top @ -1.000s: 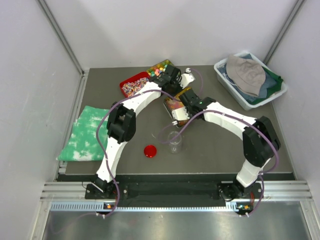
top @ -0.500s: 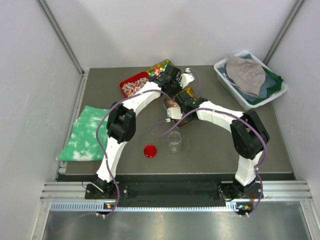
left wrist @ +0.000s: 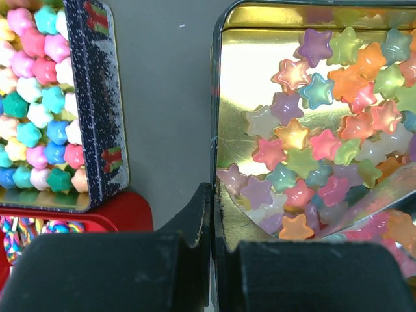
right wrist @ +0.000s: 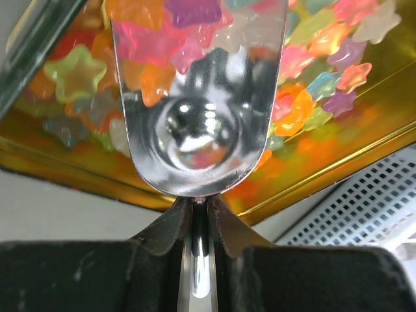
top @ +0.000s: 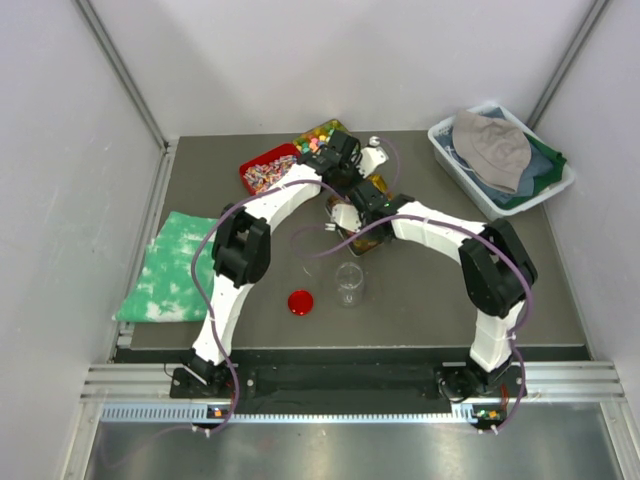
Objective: Pack the candies
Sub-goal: Scoop the fake candies from the storage box, then place the fake candies in the packing bottle.
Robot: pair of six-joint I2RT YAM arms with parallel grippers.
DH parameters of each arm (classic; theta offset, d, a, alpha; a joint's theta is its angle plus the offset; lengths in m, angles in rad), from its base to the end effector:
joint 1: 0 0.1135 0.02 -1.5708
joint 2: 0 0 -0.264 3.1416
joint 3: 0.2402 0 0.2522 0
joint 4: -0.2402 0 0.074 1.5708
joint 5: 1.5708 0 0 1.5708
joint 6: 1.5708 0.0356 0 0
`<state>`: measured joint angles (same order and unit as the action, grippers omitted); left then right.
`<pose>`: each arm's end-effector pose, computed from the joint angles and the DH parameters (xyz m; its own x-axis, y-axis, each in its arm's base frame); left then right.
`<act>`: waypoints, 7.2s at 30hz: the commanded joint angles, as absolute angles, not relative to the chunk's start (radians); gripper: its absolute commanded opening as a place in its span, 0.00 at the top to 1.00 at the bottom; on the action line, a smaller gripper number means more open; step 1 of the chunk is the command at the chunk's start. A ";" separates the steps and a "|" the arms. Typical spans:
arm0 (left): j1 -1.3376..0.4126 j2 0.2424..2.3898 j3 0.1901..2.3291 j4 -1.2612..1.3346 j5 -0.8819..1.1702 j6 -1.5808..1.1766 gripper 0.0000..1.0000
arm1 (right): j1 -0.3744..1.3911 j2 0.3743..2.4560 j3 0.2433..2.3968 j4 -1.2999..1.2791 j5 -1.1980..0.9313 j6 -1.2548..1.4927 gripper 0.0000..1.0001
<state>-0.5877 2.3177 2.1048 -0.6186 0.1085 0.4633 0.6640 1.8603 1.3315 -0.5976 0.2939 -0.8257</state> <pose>0.4349 -0.2944 0.2333 -0.2767 0.7182 -0.6385 0.8222 0.5208 0.2295 0.3085 0.2283 0.1972 -0.1207 -0.9877 -0.0993 -0.8561 0.1542 -0.4933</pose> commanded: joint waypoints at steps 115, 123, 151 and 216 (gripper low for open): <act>-0.305 1.858 1.572 -0.549 0.611 0.198 0.01 | 0.871 1.212 1.209 -1.048 0.271 -0.937 1.00; -0.301 1.856 1.575 -0.549 0.611 0.198 0.01 | 0.908 1.233 1.220 -1.072 0.296 -0.939 1.00; -0.281 1.845 1.531 -0.519 0.629 0.186 0.01 | 1.014 1.316 1.275 -1.100 0.508 -1.015 1.00; -0.301 1.980 1.761 -0.394 0.785 0.029 0.01 | 0.701 1.434 1.500 -0.976 0.310 -0.953 1.00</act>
